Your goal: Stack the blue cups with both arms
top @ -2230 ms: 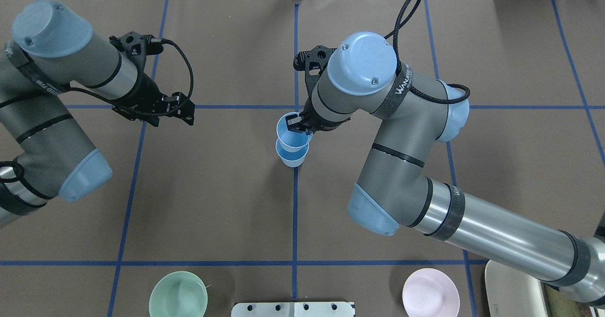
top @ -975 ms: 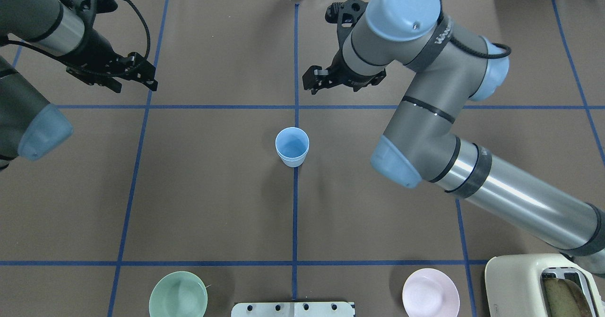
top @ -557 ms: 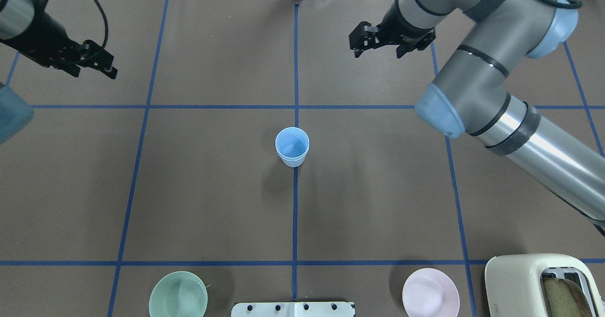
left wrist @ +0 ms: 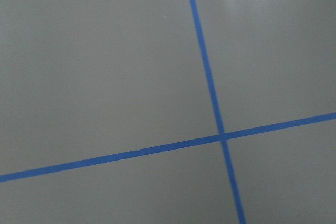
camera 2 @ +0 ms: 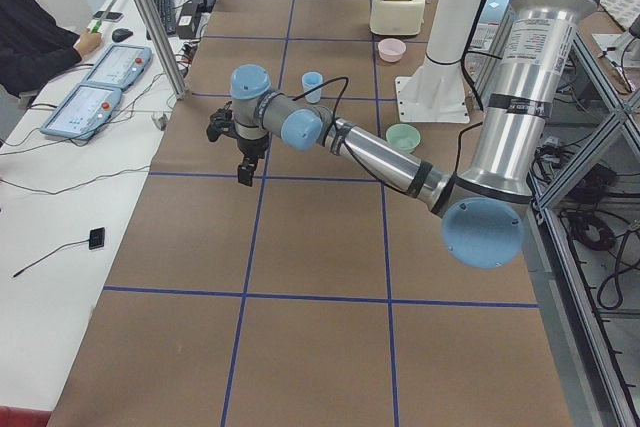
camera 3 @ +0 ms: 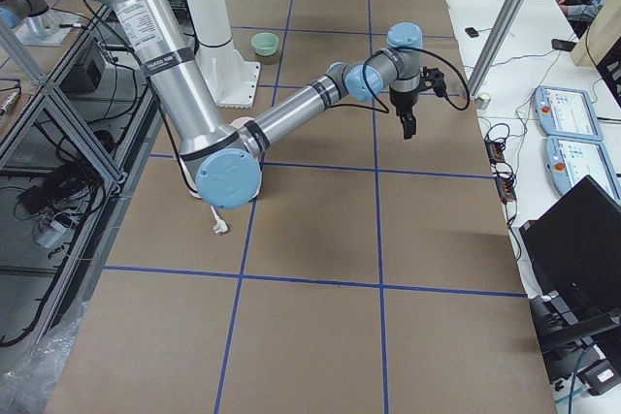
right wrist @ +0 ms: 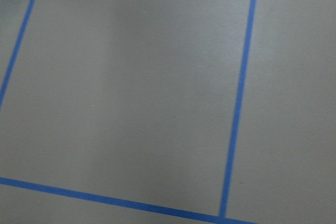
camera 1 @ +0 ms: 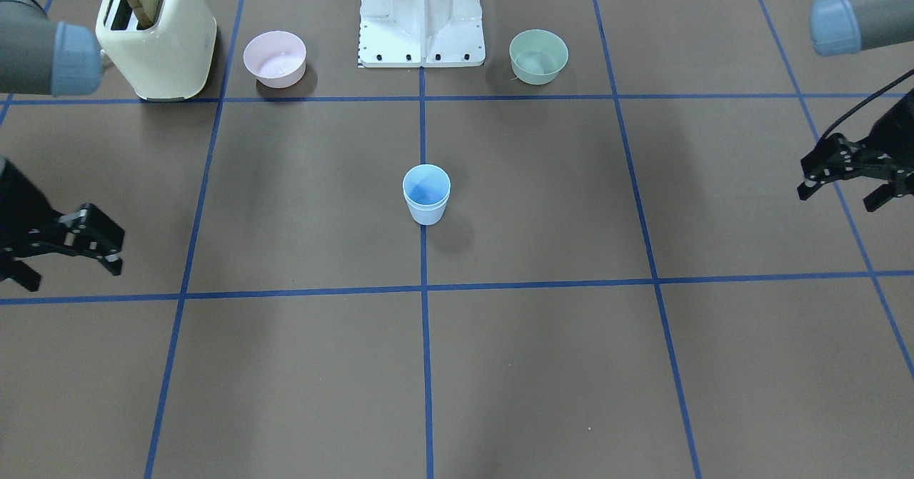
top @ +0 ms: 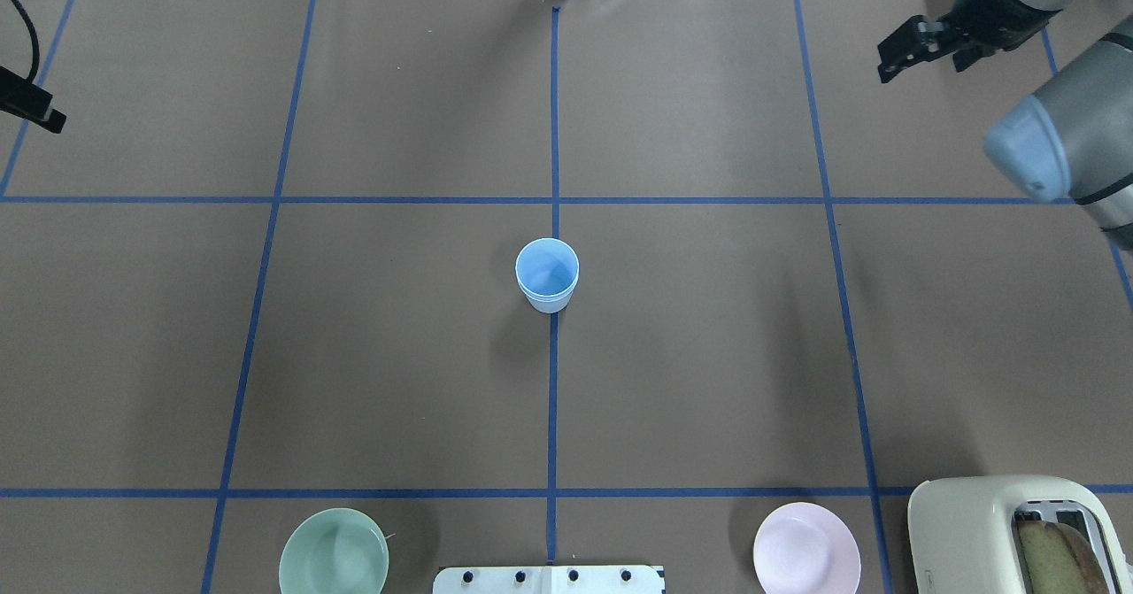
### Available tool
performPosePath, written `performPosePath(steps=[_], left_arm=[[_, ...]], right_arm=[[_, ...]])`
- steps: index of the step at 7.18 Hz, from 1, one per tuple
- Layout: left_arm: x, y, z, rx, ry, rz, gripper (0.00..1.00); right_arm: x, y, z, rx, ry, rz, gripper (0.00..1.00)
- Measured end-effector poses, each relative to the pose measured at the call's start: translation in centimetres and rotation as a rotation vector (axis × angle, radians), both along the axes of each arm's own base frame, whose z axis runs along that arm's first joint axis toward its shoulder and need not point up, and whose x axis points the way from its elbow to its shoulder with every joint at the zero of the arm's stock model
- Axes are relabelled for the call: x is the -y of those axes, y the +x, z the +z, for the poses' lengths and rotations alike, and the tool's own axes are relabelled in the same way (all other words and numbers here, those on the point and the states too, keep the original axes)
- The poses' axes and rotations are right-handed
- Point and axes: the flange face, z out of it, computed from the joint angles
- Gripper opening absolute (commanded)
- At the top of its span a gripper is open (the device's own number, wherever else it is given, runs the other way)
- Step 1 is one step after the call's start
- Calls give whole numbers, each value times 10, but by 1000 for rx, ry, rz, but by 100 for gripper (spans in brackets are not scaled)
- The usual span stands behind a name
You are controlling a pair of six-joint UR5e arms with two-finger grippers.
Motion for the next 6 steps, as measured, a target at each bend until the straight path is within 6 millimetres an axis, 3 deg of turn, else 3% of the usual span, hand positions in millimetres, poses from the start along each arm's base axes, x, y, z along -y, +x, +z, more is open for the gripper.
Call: performPosePath(steps=[1,3,6], left_arm=[[5,-21,25,26,13,21,98],[10,-56,63,59,20,38,98],[10,-87,88,68,-9,6,98]], right_arm=[[-6,34,37,-25,-10,-24,100],[-20,97,93,-51,-33,-71,100],[-45,187,157,-8,-146,-52,100]])
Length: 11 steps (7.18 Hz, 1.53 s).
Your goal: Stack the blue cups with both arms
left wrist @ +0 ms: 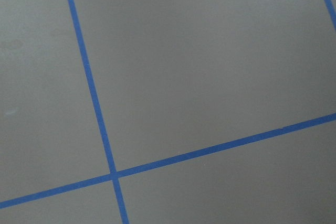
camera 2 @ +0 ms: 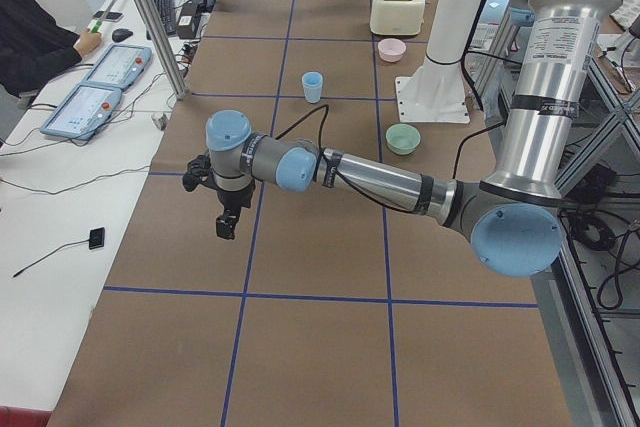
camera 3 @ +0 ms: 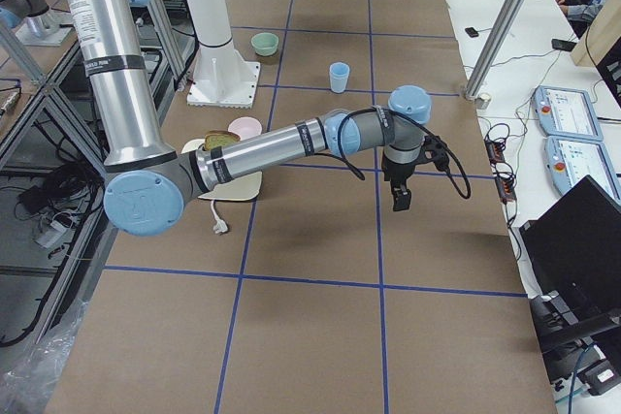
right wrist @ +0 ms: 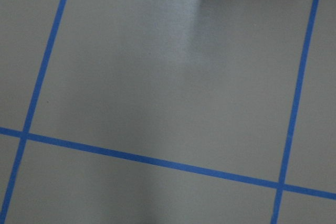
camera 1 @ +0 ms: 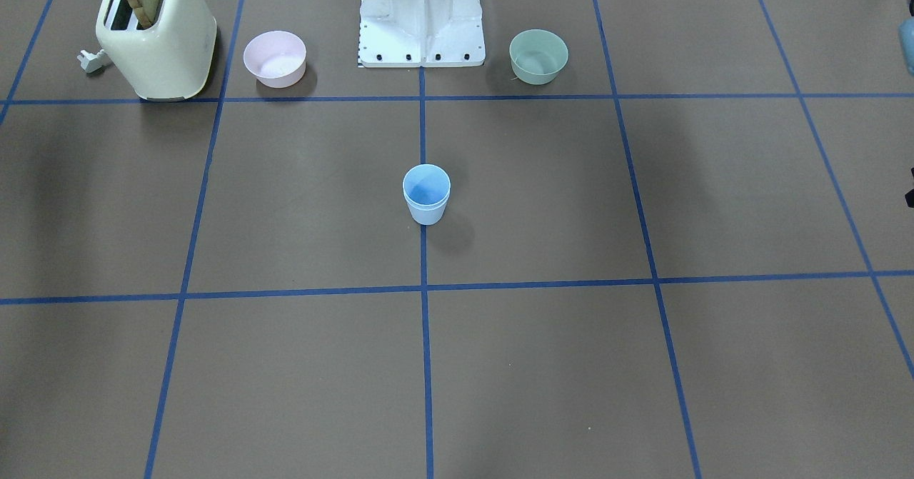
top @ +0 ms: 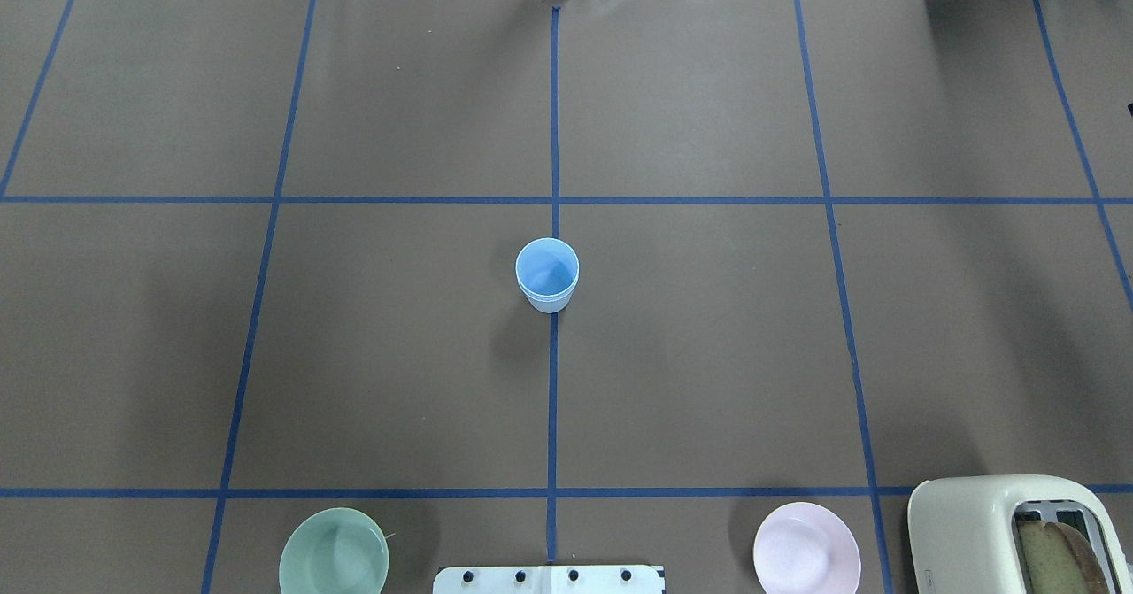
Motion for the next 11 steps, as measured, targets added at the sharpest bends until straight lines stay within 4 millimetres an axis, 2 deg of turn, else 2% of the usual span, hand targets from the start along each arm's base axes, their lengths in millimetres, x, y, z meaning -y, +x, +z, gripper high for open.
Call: performPosePath(steps=[1,3,5,7,11], left_arm=[[-4,-11,12,-2,-17,-14,98],[-11,-36,34,-29,-58,-42,99],[-22,-49,64,-54,-119,-60,99],[-37,-50,84,-68,-156,-59,99],[-42,-50,88,-78,-167,-58,99]], right_arm=[[-8,20,25,15,-49,25,100],[-17,35,58,41,-114,51,100],[-20,38,64,43,-128,58,100],[-21,39,64,42,-130,62,100],[-22,39,63,39,-128,64,100]])
